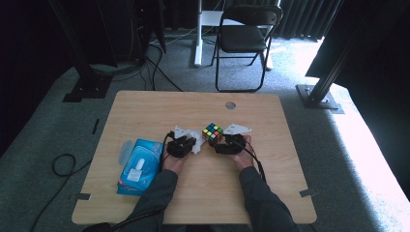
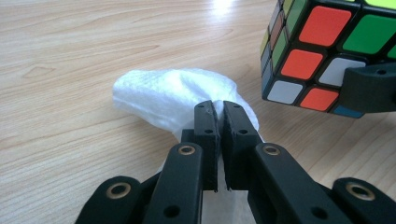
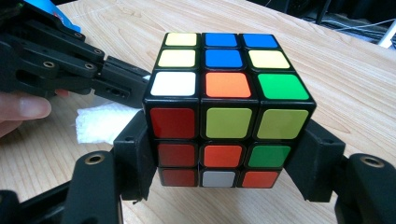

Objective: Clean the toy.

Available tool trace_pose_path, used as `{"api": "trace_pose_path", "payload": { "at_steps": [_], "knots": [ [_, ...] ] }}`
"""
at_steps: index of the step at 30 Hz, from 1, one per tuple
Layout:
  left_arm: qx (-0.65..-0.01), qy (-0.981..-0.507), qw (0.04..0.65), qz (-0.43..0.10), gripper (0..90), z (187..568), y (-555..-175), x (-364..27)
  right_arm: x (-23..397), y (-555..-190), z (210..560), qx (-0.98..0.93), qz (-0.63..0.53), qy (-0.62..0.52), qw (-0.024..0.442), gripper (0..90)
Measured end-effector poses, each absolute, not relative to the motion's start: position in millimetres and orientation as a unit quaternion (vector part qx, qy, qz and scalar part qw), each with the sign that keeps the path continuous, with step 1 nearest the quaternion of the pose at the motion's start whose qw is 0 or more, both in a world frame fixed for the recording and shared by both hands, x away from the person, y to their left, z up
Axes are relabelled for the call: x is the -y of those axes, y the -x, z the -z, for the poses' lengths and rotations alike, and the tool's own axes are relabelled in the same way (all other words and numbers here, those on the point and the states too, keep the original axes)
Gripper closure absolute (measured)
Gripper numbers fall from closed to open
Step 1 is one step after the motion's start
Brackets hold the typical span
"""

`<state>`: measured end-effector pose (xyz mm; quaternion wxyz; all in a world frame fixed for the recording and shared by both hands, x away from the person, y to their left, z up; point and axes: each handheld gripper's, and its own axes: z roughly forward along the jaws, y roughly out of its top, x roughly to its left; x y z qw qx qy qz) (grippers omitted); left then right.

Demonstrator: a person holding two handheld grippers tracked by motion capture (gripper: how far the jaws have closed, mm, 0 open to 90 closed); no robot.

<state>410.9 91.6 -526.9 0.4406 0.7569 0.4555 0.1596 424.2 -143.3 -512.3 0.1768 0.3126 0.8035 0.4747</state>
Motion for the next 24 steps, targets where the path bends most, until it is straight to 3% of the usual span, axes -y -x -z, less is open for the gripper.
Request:
{"api": "trace_pose_path", "payload": {
  "at_steps": [16, 24],
  "knots": [
    [-0.367, -0.791, 0.474, -0.124, 85.9, 529, -397, -66, 141, -424, 512, -0.800, -0.479, -0.316, 0.176, 34.1],
    [-0.370, -0.787, 0.477, -0.129, 85.9, 527, -399, -68, 142, -425, 511, -0.797, -0.482, -0.317, 0.177, 34.1]
  ]
}}
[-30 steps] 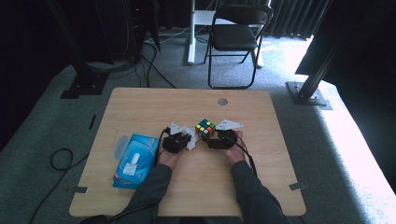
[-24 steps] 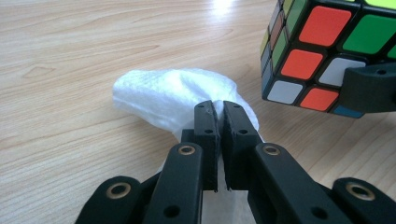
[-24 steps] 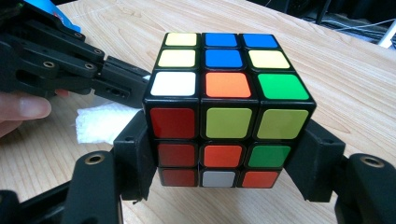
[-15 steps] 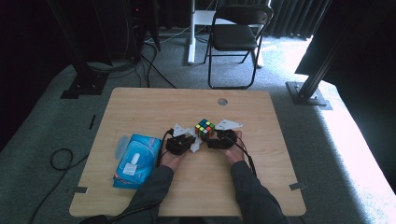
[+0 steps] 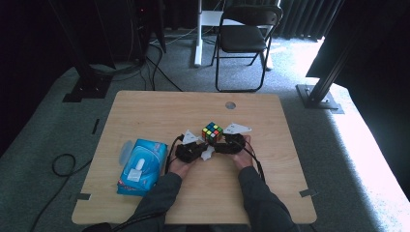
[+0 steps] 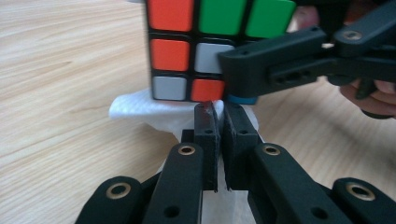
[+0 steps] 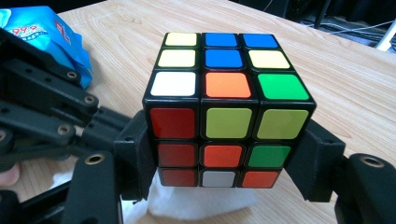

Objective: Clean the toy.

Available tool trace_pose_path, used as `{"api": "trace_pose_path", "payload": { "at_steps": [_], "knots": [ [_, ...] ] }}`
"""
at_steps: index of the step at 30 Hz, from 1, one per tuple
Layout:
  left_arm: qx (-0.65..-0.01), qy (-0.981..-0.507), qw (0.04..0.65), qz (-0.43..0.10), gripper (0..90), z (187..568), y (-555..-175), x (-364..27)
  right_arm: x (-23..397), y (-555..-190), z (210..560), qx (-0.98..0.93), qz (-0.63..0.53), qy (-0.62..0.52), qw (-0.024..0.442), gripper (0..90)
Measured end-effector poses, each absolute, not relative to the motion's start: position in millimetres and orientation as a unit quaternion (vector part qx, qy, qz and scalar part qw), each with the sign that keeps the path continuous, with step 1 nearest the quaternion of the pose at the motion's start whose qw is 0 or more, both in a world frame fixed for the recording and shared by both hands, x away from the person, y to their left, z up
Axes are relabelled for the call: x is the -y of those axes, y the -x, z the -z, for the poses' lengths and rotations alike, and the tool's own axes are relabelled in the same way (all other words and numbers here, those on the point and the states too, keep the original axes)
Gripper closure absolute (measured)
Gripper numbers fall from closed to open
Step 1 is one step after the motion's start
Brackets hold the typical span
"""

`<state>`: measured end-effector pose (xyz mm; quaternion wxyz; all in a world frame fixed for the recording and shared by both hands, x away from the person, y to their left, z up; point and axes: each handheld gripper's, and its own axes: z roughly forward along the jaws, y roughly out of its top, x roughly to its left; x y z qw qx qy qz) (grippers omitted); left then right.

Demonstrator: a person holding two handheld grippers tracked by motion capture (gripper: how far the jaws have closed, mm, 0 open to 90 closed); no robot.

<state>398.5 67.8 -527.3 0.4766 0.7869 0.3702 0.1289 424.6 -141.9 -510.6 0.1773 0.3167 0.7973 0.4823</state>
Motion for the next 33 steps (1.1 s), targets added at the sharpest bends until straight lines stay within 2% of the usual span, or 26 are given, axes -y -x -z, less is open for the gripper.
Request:
{"api": "trace_pose_path", "payload": {
  "at_steps": [20, 33],
  "knots": [
    [-0.478, -0.740, 0.435, -0.186, 84.5, 525, -409, -95, 139, -424, 514, -0.802, -0.473, -0.320, 0.178, 34.1],
    [-0.479, -0.745, 0.420, -0.195, 82.7, 527, -409, -95, 128, -426, 525, -0.806, -0.449, -0.339, 0.184, 34.1]
  ]
}}
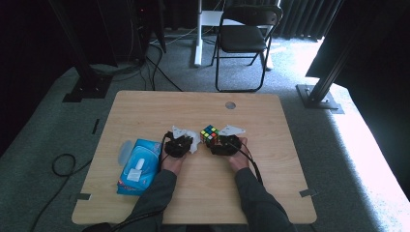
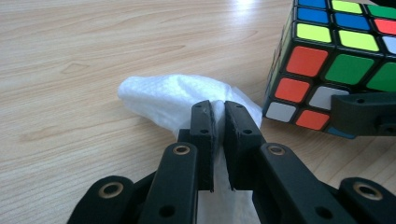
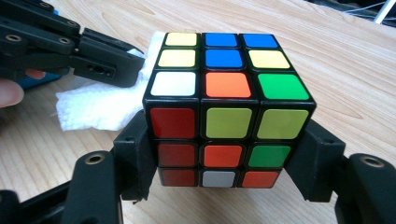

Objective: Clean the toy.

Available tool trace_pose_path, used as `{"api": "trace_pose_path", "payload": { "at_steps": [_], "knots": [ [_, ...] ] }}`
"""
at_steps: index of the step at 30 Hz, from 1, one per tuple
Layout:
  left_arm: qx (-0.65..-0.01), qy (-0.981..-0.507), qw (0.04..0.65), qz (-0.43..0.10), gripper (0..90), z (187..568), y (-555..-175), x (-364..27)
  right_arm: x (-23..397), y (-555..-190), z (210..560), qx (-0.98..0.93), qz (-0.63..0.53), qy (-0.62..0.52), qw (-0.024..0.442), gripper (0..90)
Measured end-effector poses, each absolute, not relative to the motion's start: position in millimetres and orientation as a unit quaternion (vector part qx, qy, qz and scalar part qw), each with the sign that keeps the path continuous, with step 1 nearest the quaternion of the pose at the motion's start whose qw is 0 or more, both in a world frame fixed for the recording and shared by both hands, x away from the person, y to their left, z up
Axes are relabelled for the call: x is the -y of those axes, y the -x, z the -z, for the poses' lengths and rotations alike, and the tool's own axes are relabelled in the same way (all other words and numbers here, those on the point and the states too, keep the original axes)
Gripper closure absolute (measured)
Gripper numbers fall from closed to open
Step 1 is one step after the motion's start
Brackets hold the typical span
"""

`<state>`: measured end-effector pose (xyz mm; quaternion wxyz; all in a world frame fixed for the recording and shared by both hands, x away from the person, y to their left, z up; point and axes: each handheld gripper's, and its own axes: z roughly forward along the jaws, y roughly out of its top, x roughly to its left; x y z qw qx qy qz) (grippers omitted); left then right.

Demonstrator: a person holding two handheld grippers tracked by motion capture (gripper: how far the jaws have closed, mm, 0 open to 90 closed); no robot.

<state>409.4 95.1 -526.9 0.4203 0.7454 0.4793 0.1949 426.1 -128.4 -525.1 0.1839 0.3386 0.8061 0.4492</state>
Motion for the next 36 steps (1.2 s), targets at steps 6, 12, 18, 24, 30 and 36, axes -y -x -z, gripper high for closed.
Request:
{"api": "trace_pose_path", "payload": {
  "at_steps": [6, 12, 18, 24, 30, 36],
  "knots": [
    [-0.478, -0.749, 0.416, -0.193, 82.0, 528, -409, -94, 126, -428, 528, -0.804, -0.439, -0.354, 0.191, 34.1],
    [-0.476, -0.750, 0.416, -0.195, 81.9, 529, -409, -94, 124, -430, 534, -0.805, -0.425, -0.365, 0.195, 34.0],
    [-0.476, -0.748, 0.419, -0.194, 81.8, 528, -409, -95, 123, -432, 537, -0.806, -0.413, -0.373, 0.203, 34.1],
    [-0.478, -0.749, 0.416, -0.193, 81.3, 528, -409, -94, 124, -432, 539, -0.805, -0.405, -0.381, 0.205, 34.0],
    [-0.478, -0.749, 0.416, -0.192, 80.8, 529, -409, -94, 123, -432, 539, -0.805, -0.407, -0.382, 0.199, 33.9],
    [-0.478, -0.749, 0.417, -0.190, 80.7, 529, -409, -95, 120, -429, 540, -0.812, -0.400, -0.373, 0.204, 31.7]
  ]
}}
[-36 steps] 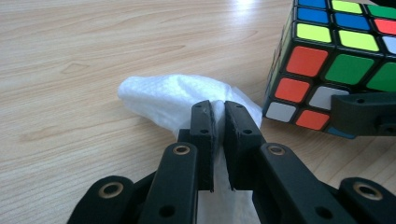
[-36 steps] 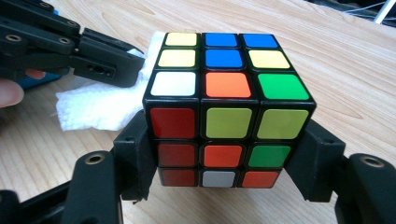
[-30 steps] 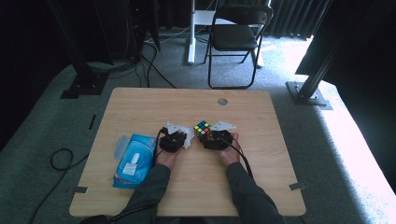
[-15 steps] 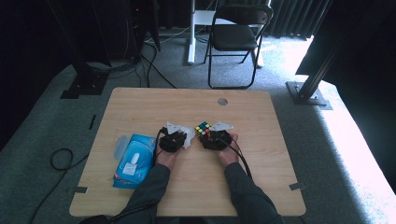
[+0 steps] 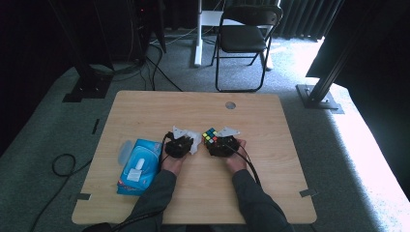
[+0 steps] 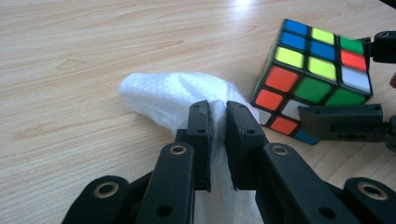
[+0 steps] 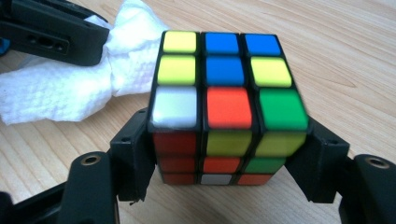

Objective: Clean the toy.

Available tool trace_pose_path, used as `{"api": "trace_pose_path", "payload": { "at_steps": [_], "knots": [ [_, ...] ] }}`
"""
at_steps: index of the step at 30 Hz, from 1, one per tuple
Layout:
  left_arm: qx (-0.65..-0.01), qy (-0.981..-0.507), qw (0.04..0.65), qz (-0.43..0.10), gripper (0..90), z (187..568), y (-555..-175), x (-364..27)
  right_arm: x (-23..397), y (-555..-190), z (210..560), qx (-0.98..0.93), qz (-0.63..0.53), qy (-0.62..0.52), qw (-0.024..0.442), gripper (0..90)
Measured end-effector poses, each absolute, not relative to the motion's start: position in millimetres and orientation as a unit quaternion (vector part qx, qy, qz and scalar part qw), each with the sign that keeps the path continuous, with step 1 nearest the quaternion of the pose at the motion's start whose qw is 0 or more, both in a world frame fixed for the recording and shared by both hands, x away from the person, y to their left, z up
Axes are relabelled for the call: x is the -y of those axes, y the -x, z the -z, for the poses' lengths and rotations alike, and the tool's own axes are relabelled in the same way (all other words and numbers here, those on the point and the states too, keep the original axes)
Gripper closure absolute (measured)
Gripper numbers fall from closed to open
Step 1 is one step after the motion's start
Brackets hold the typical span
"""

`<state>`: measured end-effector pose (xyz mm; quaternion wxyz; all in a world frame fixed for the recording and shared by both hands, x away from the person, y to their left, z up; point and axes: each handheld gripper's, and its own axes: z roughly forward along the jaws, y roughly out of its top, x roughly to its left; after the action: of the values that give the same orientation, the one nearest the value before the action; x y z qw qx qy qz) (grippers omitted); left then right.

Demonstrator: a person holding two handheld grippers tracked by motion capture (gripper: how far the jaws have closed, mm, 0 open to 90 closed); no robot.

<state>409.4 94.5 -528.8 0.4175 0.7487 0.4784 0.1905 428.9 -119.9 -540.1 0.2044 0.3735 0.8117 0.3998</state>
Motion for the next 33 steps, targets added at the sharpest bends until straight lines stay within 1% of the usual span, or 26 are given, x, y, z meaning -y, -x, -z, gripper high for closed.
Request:
{"api": "trace_pose_path", "payload": {
  "at_steps": [6, 10, 17, 19, 25, 31, 33],
  "knots": [
    [-0.478, -0.749, 0.418, -0.190, 80.2, 529, -409, -94, 125, -425, 537, -0.803, -0.417, -0.374, 0.204, 27.0],
    [-0.477, -0.750, 0.417, -0.190, 80.1, 529, -409, -94, 130, -422, 530, -0.797, -0.430, -0.371, 0.207, 25.6],
    [-0.477, -0.751, 0.416, -0.190, 79.6, 530, -410, -94, 137, -418, 515, -0.791, -0.448, -0.357, 0.214, 26.7],
    [-0.477, -0.751, 0.416, -0.189, 79.4, 530, -410, -94, 140, -419, 511, -0.788, -0.455, -0.358, 0.213, 29.4],
    [-0.477, -0.753, 0.414, -0.187, 79.3, 531, -409, -93, 143, -426, 502, -0.782, -0.458, -0.363, 0.214, 41.9],
    [-0.478, -0.751, 0.414, -0.187, 79.2, 532, -409, -93, 142, -434, 502, -0.786, -0.450, -0.367, 0.212, 53.7],
    [-0.478, -0.752, 0.414, -0.187, 79.2, 532, -409, -93, 142, -435, 503, -0.786, -0.447, -0.370, 0.212, 58.9]
  ]
}}
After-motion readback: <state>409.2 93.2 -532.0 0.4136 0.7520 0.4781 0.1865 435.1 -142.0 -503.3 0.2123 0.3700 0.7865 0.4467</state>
